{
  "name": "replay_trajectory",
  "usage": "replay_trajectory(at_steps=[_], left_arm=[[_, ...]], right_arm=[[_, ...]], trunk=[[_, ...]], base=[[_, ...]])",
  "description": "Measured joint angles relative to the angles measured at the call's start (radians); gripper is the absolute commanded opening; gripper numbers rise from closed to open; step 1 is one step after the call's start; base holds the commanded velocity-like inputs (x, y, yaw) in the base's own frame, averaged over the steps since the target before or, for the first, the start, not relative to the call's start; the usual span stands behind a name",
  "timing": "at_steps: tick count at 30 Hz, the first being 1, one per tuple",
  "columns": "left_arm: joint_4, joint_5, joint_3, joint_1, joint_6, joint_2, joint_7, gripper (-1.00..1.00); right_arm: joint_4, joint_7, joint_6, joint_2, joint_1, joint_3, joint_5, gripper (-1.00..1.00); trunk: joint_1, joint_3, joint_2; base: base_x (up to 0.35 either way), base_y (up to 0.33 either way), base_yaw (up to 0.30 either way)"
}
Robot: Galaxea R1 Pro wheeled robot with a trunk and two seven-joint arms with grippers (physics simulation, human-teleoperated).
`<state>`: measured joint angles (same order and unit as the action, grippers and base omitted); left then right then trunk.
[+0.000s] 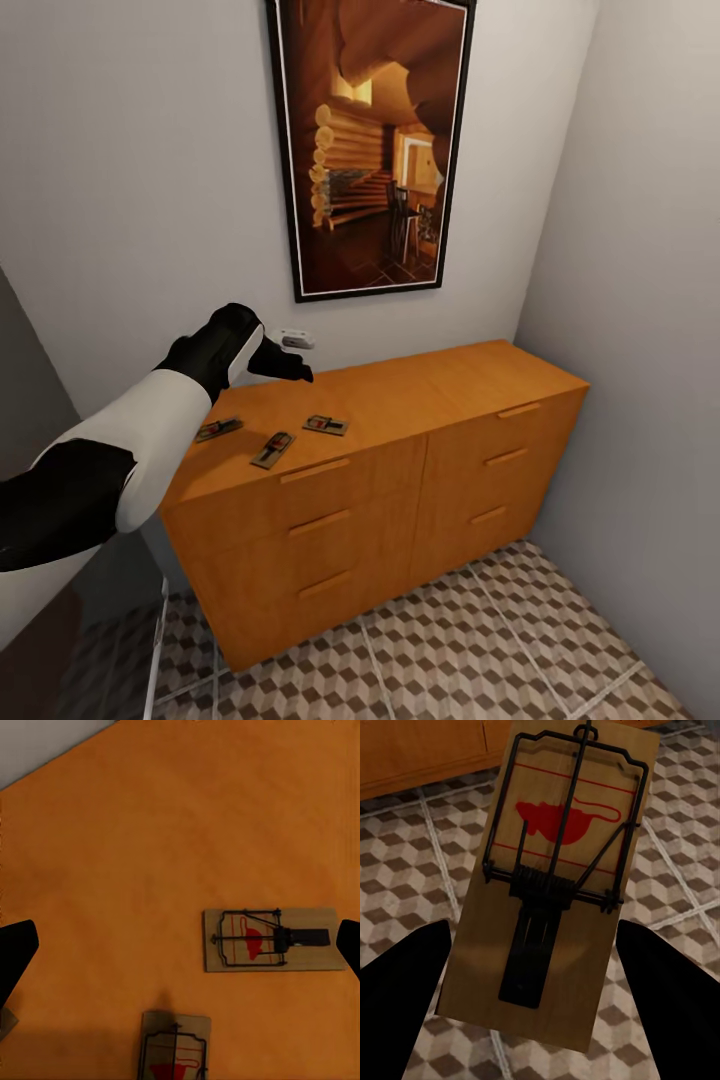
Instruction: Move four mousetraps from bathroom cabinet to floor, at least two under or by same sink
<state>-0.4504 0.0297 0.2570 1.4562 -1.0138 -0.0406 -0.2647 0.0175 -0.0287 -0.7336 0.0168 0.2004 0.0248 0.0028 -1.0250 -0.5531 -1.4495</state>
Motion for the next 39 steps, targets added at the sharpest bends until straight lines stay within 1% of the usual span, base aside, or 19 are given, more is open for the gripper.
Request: replay_trajectory(at_steps=[5,15,39], left_arm=[[0.004,0.000,0.000,0.000,0.000,0.000,0.000,1.00],[0.016,0.000,0.000,0.000,0.001,0.000,0.000,1.00],[0.017,0.000,0.000,0.000,0.000,0.000,0.000,1.00]], right_arm=[[0.000,-0.001,0.002,0.000,0.000,-0.001,0.000,-1.00],[0.000,-0.001,0.002,0.000,0.000,-0.001,0.000,-1.00],[0.000,-0.001,0.001,0.000,0.000,-0.001,0.000,-1.00]], trunk=[[0.000,0.005,0.000],[0.000,0.006,0.000],[0.000,-0.029,0.000]], base=[[0.000,0.000,-0.004],[0.000,0.000,0.000],[-0.013,0.000,0.000]])
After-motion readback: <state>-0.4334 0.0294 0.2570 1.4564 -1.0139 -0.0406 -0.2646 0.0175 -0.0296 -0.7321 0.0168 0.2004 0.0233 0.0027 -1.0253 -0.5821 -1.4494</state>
